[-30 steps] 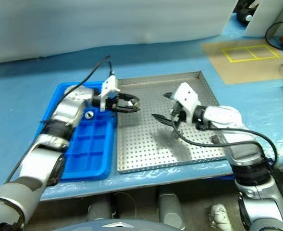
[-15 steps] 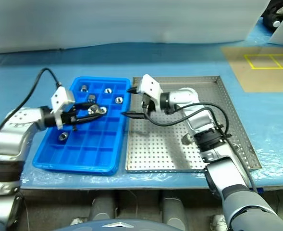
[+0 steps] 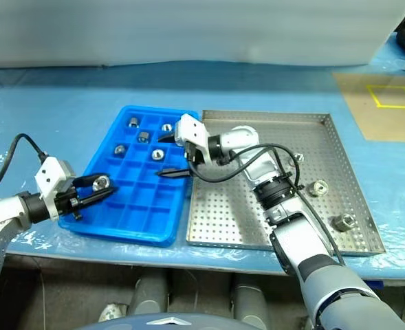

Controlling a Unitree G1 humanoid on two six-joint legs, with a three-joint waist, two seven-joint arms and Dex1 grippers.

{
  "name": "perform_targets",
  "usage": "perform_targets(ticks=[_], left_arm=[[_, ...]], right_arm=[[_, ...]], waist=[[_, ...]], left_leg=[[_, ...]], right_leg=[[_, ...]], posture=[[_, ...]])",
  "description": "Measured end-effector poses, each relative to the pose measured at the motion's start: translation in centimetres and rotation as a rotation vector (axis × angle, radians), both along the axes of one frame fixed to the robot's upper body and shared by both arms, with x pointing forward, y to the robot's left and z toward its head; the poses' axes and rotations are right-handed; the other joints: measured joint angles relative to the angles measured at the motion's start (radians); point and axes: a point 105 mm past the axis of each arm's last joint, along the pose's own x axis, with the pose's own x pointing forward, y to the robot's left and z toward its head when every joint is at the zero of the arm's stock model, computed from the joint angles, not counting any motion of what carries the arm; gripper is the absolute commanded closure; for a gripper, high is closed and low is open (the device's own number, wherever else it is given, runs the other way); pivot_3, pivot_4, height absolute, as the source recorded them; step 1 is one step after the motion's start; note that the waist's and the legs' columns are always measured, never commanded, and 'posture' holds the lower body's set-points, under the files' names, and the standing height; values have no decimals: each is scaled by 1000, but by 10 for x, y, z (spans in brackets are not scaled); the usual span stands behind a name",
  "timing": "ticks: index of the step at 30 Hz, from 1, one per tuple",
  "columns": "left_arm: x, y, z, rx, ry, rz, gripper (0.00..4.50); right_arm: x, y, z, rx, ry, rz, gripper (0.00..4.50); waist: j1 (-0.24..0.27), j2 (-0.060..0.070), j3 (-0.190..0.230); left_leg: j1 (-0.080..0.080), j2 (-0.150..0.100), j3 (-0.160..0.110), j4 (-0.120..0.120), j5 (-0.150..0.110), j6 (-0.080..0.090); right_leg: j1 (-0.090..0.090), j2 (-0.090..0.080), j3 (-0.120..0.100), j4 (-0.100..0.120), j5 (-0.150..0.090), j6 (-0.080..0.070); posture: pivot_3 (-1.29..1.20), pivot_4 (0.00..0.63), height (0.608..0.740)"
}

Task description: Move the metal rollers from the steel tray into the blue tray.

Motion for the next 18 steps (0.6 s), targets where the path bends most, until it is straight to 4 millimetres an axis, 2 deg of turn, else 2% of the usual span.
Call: perform_targets(ticks=[3,9,16,18], left_arm=[[12,3,-2,-16,-31,46,2776],[41,-17,2,-67,-96,31,2776],[56,-20,-28,-37,-23,31,2776],[62,-18,-29,-48,-30,47,2776]], right_arm=[[1,-2,0,-5,-2,-3,0],[3,-5,-1,-9,-5,-23,0],[5,-13,-4,-12,-7,-62,0],[5,-14,-5,-13,-4,-69,0]], waist=[[5,0,0],[7,-1,0],[-4,-1,0],[-8,-1,-1]], left_leg=[[0,0,0,0,0,-1],[0,0,0,1,1,-1],[0,0,0,1,2,-2],[0,0,-1,2,2,-2]], right_leg=[[-1,0,0,1,0,0],[-1,0,1,3,0,0],[-3,1,1,6,0,0],[-3,1,1,7,0,0]], posture=[[182,150,740],[145,150,740],[92,150,740],[92,150,740]])
